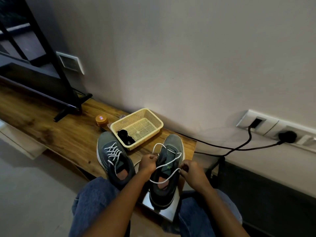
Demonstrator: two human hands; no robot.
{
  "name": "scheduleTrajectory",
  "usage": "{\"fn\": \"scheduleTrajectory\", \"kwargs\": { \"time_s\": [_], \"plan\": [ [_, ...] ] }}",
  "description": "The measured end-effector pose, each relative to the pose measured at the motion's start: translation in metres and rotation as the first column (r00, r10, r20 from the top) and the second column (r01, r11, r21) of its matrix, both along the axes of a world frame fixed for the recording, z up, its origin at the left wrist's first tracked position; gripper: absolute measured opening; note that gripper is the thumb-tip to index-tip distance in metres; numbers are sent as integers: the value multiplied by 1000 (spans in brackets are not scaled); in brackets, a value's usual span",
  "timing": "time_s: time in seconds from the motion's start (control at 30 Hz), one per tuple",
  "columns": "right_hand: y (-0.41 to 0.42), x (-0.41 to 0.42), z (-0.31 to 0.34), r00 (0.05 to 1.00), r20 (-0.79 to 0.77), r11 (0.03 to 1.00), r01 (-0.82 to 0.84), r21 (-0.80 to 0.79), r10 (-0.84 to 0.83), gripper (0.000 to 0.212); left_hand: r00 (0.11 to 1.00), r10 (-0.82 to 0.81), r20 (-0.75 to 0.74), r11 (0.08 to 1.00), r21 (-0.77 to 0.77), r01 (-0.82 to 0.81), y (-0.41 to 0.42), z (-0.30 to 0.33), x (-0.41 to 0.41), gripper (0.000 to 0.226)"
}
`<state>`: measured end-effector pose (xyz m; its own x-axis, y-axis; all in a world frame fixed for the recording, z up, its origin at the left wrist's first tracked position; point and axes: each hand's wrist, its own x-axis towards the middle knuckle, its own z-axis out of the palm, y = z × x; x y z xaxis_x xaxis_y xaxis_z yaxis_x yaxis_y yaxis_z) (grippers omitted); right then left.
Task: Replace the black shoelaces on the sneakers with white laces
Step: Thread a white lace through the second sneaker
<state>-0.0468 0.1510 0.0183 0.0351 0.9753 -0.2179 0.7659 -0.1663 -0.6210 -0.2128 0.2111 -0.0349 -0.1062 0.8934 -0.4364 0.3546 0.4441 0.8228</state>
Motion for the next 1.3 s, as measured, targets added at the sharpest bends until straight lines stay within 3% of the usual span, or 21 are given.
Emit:
{"fn": "scheduleTrajectory", "kwargs": {
  "time_s": [0.1, 0.27, 0.4, 0.53, 0.77, 1.03, 1.13, 1.2, 1.3],
  "plan": [
    [1, 1, -1, 1000, 2, 1000, 0, -3, 0, 36, 998, -3, 60, 1000, -8, 3, 2, -4, -3, 21],
    [1, 1, -4, 1000, 15, 1000, 19, -10, -19, 34, 979, -164, -118, 980, 98, 176, 9, -2, -7, 19],
    [-1, 7, -7, 994, 49, 995, 97, -8, -97, 35, 958, -212, -193, 976, 16, 219, 18, -8, -10, 11],
    [1, 14, -12, 984, 21, 984, 178, 6, -179, 33, 908, -268, -323, 957, 20, 290, 19, -7, -7, 20],
    [5, 19, -19, 971, -55, 972, 234, 14, -233, 31, 881, -205, -427, 958, 98, 271, 16, -11, 2, 13],
    [2, 21, -17, 962, -115, 967, 254, 32, -249, 26, 721, -257, -643, 918, 72, 391, 12, -15, 10, 21],
    [-1, 18, -9, 946, -177, 955, 286, 73, -270, 24, 733, -300, -611, 924, 7, 383, 13, -9, 10, 21],
    [-4, 16, -4, 928, -243, 948, 309, 77, -282, 22, 833, -272, -482, 949, 11, 316, 11, -2, 9, 17],
    [-11, 18, 13, 905, -316, 945, 320, 69, -284, 13, 948, -180, -262, 963, 147, 224, 6, 18, 0, 13]
  ]
}}
